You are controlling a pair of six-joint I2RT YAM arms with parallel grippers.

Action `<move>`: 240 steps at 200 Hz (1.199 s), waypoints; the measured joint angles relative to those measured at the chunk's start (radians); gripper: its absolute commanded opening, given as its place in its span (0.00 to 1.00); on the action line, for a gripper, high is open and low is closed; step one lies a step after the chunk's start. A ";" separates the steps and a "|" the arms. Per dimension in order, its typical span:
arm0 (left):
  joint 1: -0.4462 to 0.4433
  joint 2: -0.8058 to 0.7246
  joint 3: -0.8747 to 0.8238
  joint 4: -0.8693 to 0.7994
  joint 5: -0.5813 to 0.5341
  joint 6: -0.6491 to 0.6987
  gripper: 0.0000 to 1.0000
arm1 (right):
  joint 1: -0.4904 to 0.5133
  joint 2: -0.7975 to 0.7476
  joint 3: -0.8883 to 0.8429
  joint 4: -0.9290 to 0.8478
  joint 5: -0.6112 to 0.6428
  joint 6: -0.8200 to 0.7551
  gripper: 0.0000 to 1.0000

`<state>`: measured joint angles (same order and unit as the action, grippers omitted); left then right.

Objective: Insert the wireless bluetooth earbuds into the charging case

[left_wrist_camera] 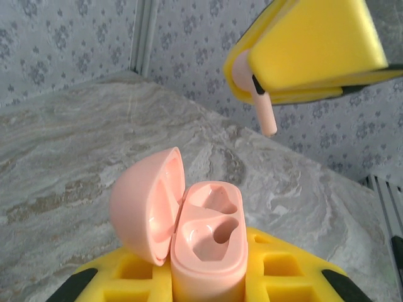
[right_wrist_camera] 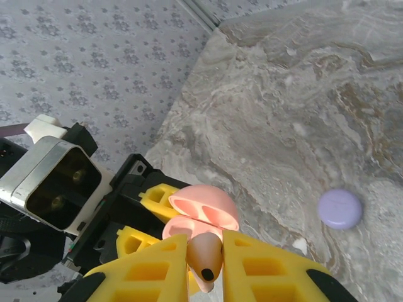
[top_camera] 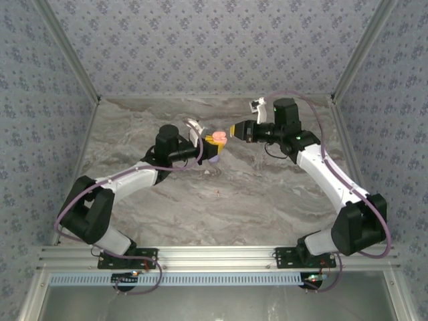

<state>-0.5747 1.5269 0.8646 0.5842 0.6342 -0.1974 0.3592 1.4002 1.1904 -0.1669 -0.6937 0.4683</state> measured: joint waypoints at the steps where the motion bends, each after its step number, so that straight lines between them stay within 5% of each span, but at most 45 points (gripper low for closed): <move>1: 0.000 0.000 0.000 0.003 0.000 -0.001 0.00 | 0.001 0.000 0.000 0.002 0.000 0.000 0.20; 240: -0.050 0.033 0.011 0.123 -0.048 -0.145 0.00 | 0.030 0.000 0.000 0.071 0.006 0.014 0.20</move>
<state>-0.6247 1.5597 0.8757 0.7071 0.5865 -0.3420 0.3889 1.4002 1.1904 -0.0959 -0.6876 0.4828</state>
